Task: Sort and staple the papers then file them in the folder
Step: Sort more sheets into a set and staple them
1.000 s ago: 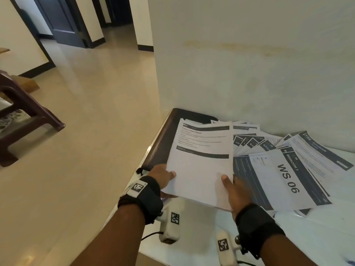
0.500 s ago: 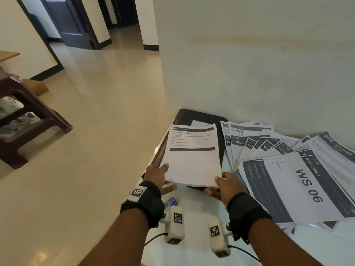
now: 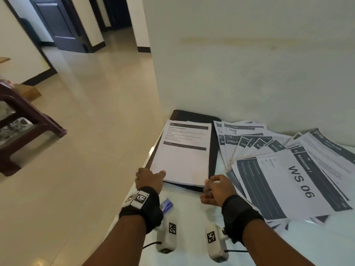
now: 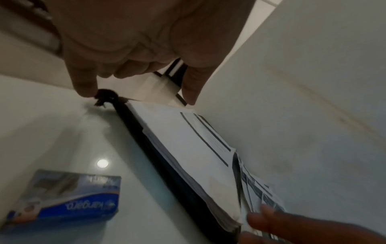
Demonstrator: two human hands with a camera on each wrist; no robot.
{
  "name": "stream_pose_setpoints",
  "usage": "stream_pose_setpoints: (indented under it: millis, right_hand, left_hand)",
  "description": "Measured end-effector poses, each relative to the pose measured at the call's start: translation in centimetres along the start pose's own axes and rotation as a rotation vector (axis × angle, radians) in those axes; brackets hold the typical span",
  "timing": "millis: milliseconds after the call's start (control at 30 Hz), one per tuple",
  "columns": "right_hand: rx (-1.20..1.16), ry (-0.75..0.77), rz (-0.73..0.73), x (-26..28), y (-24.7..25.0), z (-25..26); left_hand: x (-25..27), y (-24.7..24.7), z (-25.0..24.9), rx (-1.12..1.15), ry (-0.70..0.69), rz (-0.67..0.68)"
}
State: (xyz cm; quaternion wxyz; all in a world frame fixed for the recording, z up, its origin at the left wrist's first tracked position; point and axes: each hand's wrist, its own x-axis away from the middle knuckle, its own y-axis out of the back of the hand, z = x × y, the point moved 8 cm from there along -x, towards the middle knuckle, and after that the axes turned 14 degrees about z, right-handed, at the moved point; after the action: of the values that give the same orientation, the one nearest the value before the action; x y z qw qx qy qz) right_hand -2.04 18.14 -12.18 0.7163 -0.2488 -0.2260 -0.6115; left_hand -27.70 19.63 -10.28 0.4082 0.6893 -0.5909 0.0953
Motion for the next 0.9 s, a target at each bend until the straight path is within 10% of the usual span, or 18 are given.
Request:
stream_pose_setpoints:
  millis: [467, 900]
  right_hand:
    - [0.744, 0.080, -0.140, 20.0, 14.0, 0.0]
    - [1.029, -0.043, -0.193, 19.4, 19.2, -0.4]
  left_hand:
    - [15.8, -17.3, -10.8, -0.822, -0.670, 0.490]
    - [21.8, -22.0, -13.1, -1.095, -0.722, 0.460]
